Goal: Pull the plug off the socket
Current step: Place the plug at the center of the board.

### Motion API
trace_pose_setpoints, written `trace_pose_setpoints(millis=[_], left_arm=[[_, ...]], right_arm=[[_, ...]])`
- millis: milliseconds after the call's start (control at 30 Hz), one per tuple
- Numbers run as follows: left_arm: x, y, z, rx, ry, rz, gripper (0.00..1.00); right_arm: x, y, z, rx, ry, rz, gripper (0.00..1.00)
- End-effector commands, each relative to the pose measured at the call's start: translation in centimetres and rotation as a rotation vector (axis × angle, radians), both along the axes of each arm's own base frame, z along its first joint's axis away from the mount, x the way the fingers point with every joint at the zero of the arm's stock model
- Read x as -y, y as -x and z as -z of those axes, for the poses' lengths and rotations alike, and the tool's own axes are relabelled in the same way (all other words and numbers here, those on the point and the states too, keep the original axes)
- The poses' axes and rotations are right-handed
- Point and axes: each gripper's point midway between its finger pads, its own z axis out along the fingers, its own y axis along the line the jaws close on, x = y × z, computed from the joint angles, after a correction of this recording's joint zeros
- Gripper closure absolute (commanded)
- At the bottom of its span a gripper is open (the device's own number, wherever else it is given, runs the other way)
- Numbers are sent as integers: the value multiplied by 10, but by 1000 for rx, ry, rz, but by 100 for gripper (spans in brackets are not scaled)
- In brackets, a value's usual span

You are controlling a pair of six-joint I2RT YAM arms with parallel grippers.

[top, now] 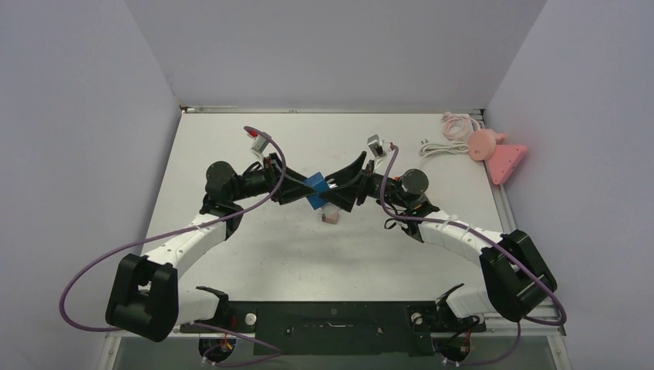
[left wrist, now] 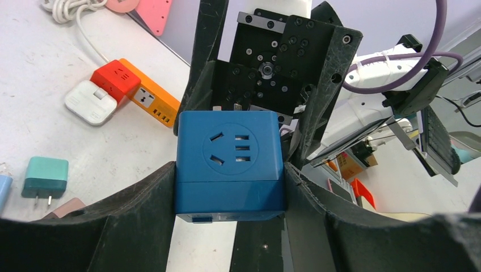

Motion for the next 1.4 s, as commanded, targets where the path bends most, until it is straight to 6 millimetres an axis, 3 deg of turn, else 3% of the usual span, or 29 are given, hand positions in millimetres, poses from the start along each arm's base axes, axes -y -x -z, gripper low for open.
trace_pose_setpoints(millis=[0, 267, 467, 600, 767, 900, 1033, 1200, 1233, 1333, 1367], left_arm=[[3, 3, -21, 95, 46, 6, 100], [3, 5, -24, 112, 53, 3, 100], [1, 7, -27, 134, 54, 2, 100], [2, 10, -27, 136, 50, 18, 100], [2, 13, -29, 146, 52, 35, 100], [2, 13, -29, 147, 51, 39, 100], [2, 11, -29, 145, 47, 29, 100], [0, 1, -19, 146, -30, -24, 85], [-1, -2, -17, 153, -51, -50, 77], [-7, -9, -10, 171, -131, -110, 35], [-9, -12, -9, 180, -150, -134, 28]], right_arm=[[-15, 17, -16, 64, 13, -102, 21], [-25, 18, -3, 20, 64, -138, 34], [-26, 17, 6, -10, 99, -149, 37], [-26, 18, 11, -20, 113, -157, 23], [-24, 16, 12, -15, 123, -155, 21], [-22, 15, 9, -14, 116, -149, 34], [-20, 17, 7, -18, 111, -159, 61], [-16, 15, 6, -42, 108, -143, 87], [-15, 12, 6, -48, 112, -130, 91], [-11, 9, 10, -63, 136, -100, 95], [-10, 8, 11, -67, 146, -90, 95]])
